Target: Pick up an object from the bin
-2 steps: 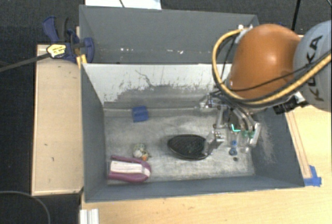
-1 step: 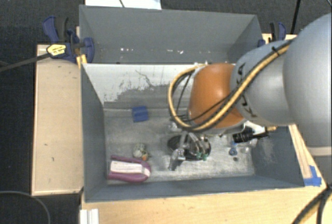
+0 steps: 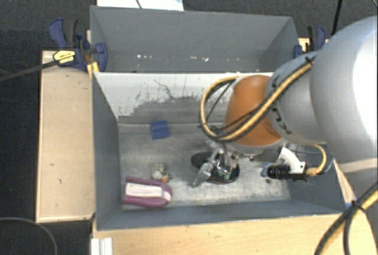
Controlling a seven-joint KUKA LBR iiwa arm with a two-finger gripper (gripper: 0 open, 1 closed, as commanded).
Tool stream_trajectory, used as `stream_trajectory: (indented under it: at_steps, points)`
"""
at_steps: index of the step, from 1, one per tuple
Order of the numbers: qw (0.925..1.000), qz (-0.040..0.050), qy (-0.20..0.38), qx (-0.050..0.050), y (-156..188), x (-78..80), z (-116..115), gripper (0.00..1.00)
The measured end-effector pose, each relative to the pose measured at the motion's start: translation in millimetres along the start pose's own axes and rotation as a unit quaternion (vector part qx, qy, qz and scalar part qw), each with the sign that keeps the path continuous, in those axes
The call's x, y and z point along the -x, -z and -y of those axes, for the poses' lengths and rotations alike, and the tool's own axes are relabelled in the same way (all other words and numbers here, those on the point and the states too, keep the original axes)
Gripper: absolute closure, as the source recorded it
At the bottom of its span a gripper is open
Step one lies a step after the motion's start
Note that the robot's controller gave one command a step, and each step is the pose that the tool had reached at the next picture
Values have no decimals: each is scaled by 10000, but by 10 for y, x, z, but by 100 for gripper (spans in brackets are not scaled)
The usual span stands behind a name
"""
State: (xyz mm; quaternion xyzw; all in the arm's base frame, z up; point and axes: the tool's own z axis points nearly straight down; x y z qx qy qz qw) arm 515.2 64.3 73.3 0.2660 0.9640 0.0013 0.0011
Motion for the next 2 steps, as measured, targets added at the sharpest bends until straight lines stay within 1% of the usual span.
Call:
stream_trajectory:
  at_steps: [1, 2]
  points:
    - [10000, 27, -9, 11, 14, 17, -4, 100]
    - [9997, 27, 244, 10, 1764, 40, -30, 100]
